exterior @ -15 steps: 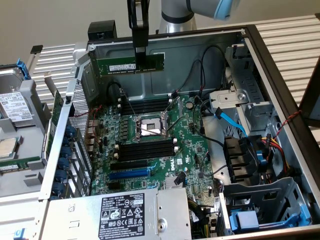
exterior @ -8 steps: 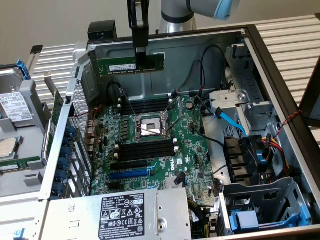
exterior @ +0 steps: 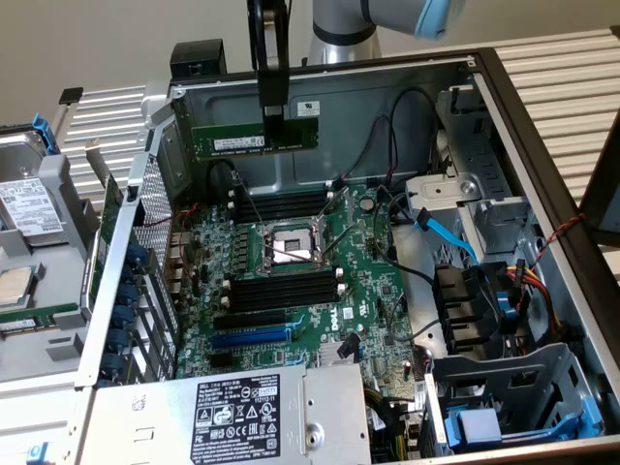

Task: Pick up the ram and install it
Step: 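Insert the ram into the slot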

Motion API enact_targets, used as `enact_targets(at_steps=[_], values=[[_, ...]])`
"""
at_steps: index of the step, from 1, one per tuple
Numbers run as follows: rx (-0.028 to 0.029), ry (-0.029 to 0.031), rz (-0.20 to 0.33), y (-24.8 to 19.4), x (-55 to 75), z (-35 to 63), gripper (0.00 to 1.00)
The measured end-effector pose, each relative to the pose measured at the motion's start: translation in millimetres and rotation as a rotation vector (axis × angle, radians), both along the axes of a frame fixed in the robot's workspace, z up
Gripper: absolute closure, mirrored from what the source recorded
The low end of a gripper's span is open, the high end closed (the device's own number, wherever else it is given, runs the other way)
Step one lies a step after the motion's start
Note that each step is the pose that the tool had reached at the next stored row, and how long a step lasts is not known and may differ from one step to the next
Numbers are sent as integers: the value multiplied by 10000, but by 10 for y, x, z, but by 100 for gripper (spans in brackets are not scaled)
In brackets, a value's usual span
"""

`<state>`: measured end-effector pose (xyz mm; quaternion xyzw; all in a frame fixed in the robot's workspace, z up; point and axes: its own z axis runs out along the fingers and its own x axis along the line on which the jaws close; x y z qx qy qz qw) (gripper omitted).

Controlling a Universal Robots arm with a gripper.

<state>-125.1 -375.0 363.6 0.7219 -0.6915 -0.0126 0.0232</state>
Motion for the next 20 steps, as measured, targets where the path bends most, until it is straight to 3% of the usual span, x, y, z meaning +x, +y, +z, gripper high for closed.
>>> enact_targets(at_steps=[3,6,7,10,11,16,20], values=[[-4,54,-3,-26,0,-30,87],[-39,56,-5,-30,0,-51,87],[-78,52,-4,-30,0,-55,87],[-277,-3,-4,-30,0,-67,87],[-299,-20,-5,-30,0,-69,87],[-301,-20,-5,-30,0,-71,87],[-300,-88,-94,-30,-4,-114,87]])
